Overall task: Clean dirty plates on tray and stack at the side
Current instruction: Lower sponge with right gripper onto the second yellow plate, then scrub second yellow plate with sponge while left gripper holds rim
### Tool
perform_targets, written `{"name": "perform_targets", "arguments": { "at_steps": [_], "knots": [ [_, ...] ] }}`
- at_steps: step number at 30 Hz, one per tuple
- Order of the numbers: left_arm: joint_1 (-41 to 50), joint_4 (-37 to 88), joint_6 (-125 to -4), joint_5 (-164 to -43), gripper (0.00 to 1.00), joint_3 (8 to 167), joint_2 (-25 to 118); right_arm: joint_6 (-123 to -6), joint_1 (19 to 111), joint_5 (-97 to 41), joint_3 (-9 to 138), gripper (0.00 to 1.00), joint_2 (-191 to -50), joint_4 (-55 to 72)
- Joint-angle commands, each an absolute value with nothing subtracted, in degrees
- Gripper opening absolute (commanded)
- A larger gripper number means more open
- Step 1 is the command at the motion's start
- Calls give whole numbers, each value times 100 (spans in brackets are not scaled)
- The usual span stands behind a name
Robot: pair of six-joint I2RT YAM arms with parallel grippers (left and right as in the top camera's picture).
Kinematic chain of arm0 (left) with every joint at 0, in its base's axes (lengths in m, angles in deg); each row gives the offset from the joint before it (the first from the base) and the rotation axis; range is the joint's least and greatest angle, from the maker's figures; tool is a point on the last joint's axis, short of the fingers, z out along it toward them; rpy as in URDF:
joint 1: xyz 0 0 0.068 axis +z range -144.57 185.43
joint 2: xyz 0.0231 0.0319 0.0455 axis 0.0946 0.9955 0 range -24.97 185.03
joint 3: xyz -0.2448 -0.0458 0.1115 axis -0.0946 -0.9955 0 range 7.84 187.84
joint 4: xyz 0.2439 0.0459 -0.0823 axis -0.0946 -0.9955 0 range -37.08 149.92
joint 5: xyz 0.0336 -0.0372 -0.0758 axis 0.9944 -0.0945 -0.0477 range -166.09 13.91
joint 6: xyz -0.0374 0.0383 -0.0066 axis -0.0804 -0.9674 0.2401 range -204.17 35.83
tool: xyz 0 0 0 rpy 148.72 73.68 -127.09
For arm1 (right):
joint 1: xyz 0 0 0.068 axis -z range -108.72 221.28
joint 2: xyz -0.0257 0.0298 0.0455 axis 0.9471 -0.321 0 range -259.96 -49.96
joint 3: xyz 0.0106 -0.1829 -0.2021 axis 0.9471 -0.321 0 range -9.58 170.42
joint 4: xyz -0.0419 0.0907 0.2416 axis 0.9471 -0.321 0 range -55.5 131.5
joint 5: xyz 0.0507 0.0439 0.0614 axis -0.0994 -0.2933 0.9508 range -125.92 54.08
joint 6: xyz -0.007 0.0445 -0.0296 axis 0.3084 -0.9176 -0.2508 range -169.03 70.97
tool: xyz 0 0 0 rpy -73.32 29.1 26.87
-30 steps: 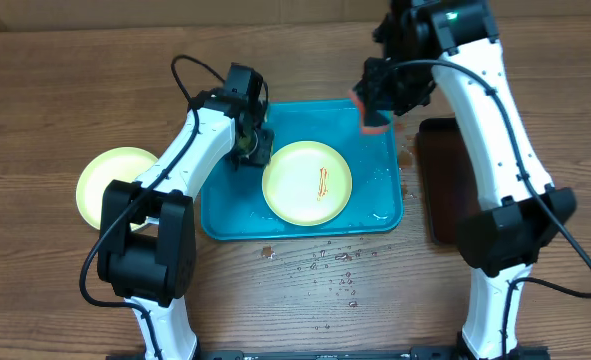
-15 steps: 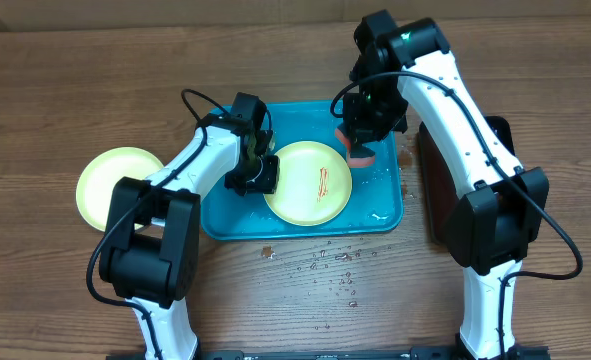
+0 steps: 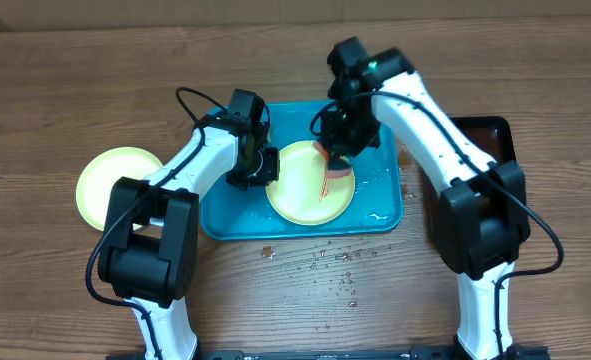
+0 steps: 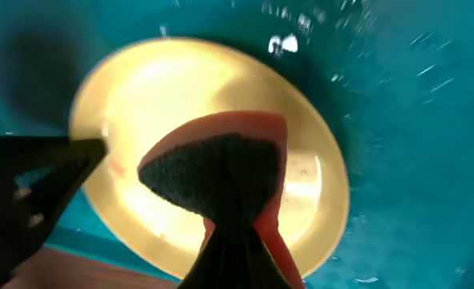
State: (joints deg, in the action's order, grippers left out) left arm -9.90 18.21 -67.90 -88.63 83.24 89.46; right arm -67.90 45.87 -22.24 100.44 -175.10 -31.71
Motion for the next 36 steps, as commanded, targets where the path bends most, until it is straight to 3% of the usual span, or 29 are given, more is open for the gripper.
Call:
{"name": "perform_targets", "arguments": {
  "at_steps": [1,10,21,29,36],
  "knots": [
    [-835,1753,-6456,-8865,4,8223,9011,-7352,4497,-2220,9445,4,-17521,-2588],
    [-794,1755,-6462,-9140,4,8223,9011,-8001,4497,-2732,8571,4,-17593,-1678],
    [-791,1821,-6486,-9676,4,8223,9009,-7752,3905,-1005,8529,4,-18100,-933],
    [-680,1827,-6489,-9669,4,8223,9009,-7405,3962,-1132,8680,4,-18098,-1812],
    [-433,1821,-6532,-9671,4,8223,9011,-7409,4502,-2760,9119,4,-18096,-2616]
  ]
}}
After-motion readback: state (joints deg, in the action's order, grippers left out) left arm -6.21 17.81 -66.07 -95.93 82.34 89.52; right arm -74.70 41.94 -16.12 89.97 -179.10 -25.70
